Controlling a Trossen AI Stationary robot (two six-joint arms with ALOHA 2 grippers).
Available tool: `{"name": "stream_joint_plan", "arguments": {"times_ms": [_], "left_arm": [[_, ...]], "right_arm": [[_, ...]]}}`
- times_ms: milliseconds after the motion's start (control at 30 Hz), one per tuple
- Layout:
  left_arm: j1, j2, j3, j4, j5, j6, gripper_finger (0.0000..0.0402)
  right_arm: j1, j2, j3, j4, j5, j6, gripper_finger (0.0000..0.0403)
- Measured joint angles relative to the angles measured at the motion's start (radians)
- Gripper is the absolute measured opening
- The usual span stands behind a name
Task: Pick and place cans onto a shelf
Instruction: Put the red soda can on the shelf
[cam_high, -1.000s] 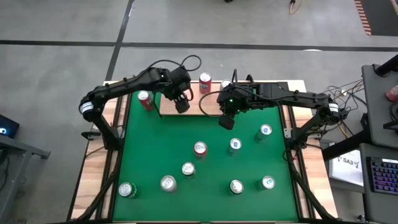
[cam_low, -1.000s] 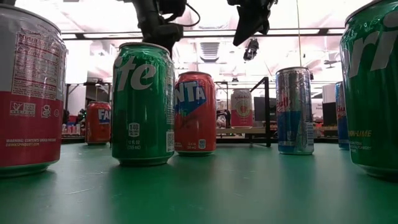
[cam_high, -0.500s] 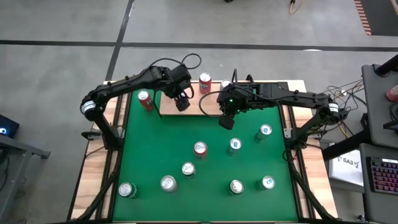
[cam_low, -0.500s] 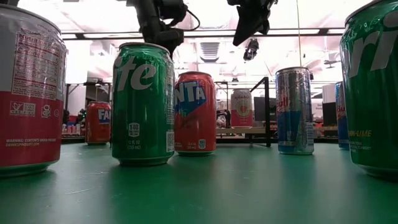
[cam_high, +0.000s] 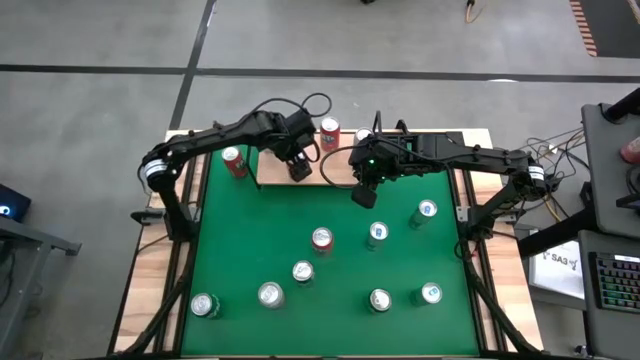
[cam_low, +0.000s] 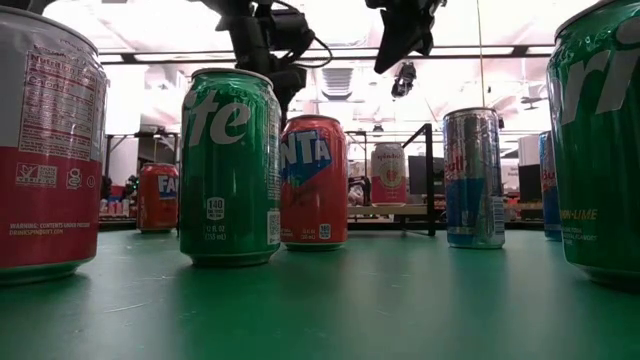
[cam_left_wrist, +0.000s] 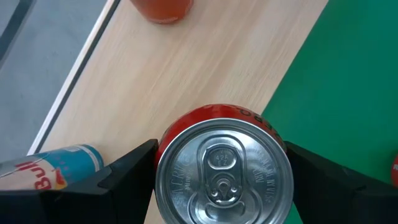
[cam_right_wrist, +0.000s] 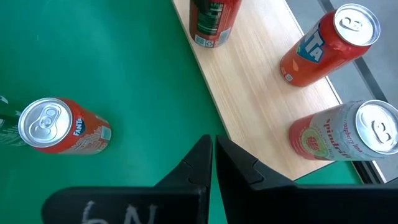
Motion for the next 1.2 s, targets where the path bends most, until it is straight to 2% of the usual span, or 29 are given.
{"name": "stream_joint_plan", "arguments": {"times_ms": [1200], "left_arm": [[0.0,0.013,-0.037,0.047,0.0,0.022,0.0288]], "right_arm": [[0.0,0.0,0.0,0.001,0.0,0.0,0.0012]]}}
